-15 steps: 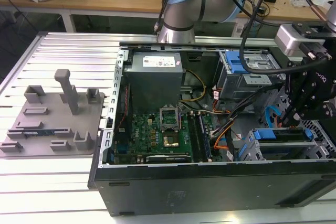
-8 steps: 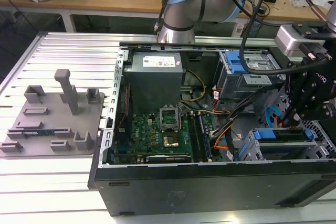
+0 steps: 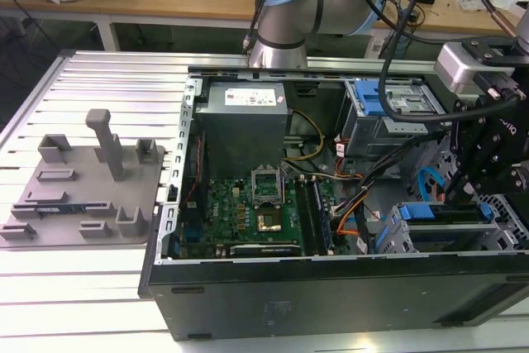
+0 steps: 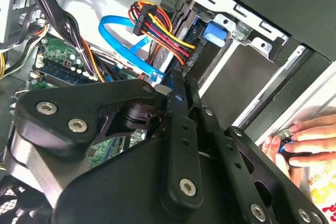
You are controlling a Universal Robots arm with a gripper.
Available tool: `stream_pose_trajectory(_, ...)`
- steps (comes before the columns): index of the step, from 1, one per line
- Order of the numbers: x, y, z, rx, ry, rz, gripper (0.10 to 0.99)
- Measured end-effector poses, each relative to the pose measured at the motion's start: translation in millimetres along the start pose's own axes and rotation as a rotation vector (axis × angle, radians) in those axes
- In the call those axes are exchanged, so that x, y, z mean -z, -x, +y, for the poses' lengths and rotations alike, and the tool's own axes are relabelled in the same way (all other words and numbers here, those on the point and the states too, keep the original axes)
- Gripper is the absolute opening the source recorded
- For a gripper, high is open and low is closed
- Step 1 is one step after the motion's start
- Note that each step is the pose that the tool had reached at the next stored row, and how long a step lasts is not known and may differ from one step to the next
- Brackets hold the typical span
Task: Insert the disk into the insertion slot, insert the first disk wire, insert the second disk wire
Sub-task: 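Insert the second disk wire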
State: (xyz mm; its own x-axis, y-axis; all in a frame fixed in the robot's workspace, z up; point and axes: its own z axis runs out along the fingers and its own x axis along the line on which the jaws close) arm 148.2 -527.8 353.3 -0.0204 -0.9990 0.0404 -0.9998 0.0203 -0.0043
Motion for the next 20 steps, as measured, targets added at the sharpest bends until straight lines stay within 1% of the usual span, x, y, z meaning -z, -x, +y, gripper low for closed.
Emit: stream_pose_trajectory(20, -4.8, 0.2, -2.3, 0.006, 0.0, -0.0002, 0.161)
